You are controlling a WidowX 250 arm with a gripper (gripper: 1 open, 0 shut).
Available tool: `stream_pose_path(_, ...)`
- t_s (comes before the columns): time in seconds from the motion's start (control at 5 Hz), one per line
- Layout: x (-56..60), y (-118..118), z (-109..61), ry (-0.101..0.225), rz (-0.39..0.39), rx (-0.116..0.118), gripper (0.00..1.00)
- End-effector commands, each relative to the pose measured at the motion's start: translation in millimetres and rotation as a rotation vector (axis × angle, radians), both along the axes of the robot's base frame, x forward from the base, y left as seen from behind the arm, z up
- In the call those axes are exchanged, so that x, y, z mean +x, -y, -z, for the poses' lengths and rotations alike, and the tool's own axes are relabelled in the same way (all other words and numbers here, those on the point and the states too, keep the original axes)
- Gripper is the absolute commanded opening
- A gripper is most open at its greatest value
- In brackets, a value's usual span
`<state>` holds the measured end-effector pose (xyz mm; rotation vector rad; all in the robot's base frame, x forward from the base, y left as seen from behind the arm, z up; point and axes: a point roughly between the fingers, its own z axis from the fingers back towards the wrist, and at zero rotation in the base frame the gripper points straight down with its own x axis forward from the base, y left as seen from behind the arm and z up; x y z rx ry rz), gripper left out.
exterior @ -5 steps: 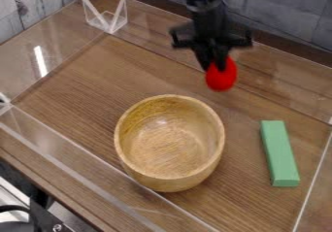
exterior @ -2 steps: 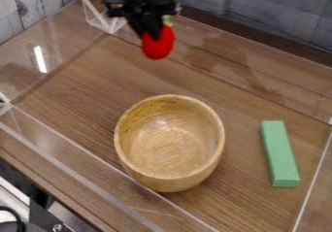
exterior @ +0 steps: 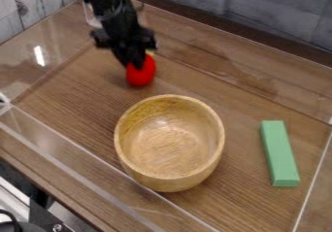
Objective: Move the red fruit to the right
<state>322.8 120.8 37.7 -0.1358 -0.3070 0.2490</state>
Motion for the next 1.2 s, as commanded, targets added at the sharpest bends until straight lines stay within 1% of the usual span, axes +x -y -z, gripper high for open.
stream_pose_path(0.0,4.3,-10.9,-9.7,0.016,0.02,0.025,1.0)
stream_pose_path(0.2,5.0,-18.0,-10.9,-0.008,0.036,0.027,0.0)
stream_pose_path(0.4,7.4,-28.4,-6.9,-0.032,0.062,0.028,1.0)
stream_pose_path(0.6,9.2,-37.5,-3.7,-0.052,0.091,0.03,1.0)
stream_pose_path(1.0,7.2,-20.5,-24.3,-0.065,0.106,0.048,1.0)
